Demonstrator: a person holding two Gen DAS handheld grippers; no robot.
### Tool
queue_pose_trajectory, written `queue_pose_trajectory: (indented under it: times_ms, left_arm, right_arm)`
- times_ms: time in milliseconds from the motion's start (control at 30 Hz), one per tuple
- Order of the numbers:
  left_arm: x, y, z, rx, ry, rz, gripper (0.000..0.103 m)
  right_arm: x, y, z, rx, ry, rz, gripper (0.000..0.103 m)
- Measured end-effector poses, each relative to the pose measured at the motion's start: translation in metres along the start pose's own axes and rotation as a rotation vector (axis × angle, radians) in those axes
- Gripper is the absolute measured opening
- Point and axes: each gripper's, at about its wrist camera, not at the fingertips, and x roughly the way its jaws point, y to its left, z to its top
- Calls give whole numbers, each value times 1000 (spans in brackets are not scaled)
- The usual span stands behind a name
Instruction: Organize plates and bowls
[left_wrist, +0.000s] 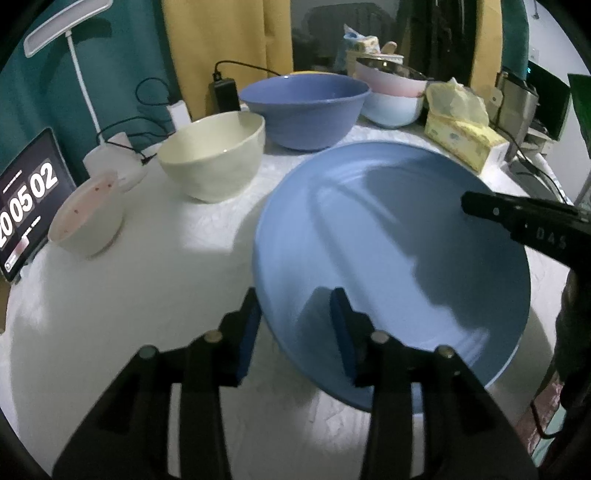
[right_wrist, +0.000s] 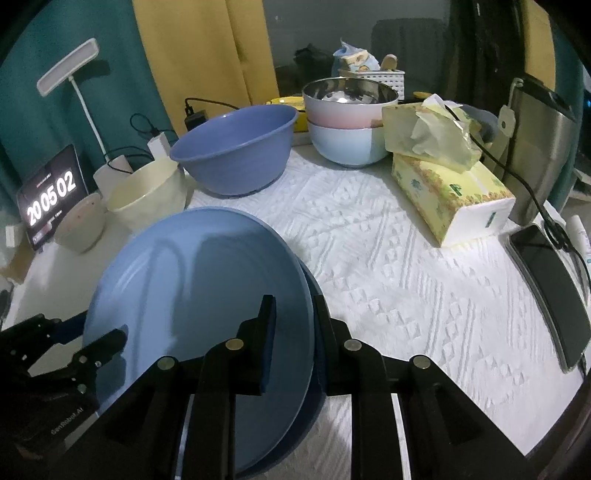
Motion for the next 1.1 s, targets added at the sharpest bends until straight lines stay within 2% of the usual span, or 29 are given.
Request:
queue_pose_trajectory:
  times_ms: [533,633,1033,1100]
  left_arm:
    - [-4,5,-5,-14,15,-8,47]
    - [-5,7,-5,-21,16,2,47]
    - [-8,16,-6,-29,10,42,47]
    - [-9,16,-7,-26,8,50,47]
  right_arm:
    - [-6,16,-4,-77,-9,-71,31]
    - [-6,21,-5,-121,-10,-83,37]
    - [-9,36,-13,-246,-1,-177,38]
    - [-11,39,-14,-273,2,-181,44]
